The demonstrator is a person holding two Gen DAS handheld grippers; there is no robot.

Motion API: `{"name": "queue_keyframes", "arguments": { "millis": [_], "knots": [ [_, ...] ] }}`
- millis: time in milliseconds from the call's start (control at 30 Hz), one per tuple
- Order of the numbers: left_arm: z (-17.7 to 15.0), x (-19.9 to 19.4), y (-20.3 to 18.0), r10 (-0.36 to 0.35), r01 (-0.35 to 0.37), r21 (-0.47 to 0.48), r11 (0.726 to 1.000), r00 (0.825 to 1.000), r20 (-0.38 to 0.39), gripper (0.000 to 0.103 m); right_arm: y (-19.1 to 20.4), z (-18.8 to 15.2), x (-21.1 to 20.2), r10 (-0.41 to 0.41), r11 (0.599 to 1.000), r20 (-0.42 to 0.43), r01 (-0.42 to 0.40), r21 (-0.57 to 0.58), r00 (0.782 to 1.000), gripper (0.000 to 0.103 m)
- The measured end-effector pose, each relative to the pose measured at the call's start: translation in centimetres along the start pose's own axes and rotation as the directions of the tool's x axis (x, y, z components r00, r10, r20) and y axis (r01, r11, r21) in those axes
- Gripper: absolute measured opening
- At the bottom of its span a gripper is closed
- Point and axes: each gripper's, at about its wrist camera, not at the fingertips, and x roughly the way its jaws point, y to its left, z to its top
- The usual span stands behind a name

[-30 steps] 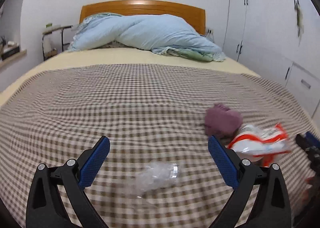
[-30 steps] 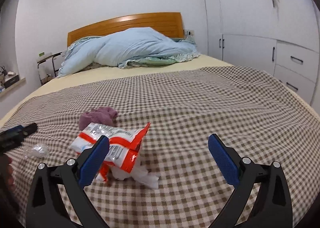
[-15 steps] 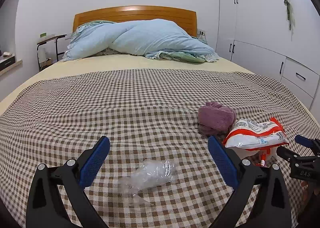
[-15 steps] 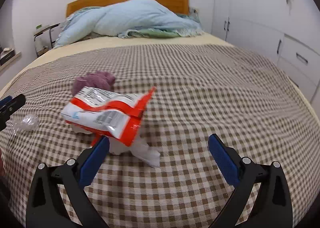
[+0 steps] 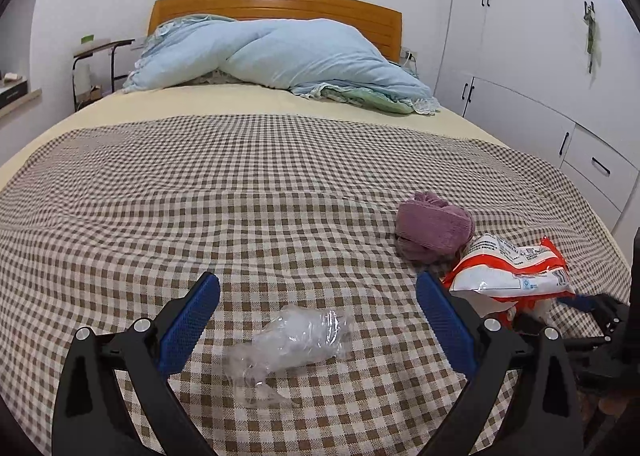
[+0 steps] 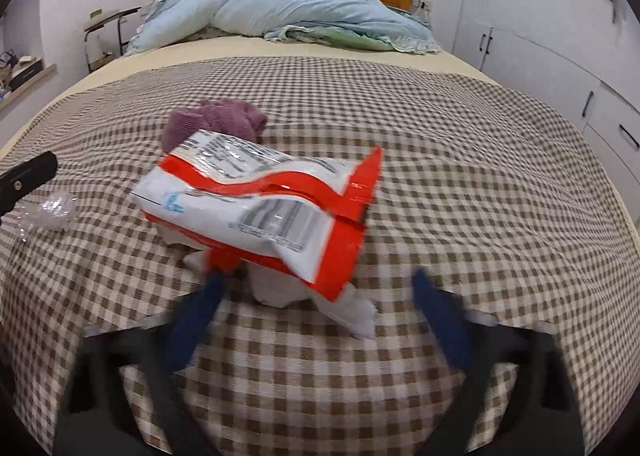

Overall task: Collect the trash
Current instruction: 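Close the right tool on the clear plastic bag and lift it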

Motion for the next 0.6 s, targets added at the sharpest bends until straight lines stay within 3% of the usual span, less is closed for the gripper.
{"name": "queue_keyframes", "arguments": {
  "millis": [167, 200, 267, 433, 600],
  "knots": [
    [0.0, 0.1, 0.0, -0.009, 0.009, -0.004, 1.000, 1.000, -0.008, 0.095, -1.2, 0.1, 0.7, 0.086, 0.994, -0.024, -0.085, 0.066, 0.996, 0.039],
    [0.0, 0.0, 0.0, -0.010, 0.010, -0.002, 1.000, 1.000, -0.008, 0.095, -1.2, 0.1, 0.5, 0.094, 0.993, -0.016, -0.093, 0.069, 0.995, 0.030],
    [0.0, 0.0, 0.0, -0.014, 0.014, 0.001, 1.000, 1.000, -0.008, 0.095, -1.1, 0.0, -0.1, 0.097, 0.993, 0.014, -0.098, 0.072, 0.995, 0.027],
    [0.1, -0.1, 0.4, -0.017, 0.017, -0.016, 1.000, 1.000, -0.006, 0.095, -2.2, -1.0, -3.5, 0.056, 0.990, 0.149, -0.074, 0.119, 0.987, 0.024],
    [0.2, 0.4, 1.3, -0.013, 0.012, -0.059, 0.998, 1.000, -0.017, 0.095, -4.1, -1.3, -4.8, -0.096, 0.977, 0.205, 0.053, 0.208, 0.974, 0.024]
  ]
}}
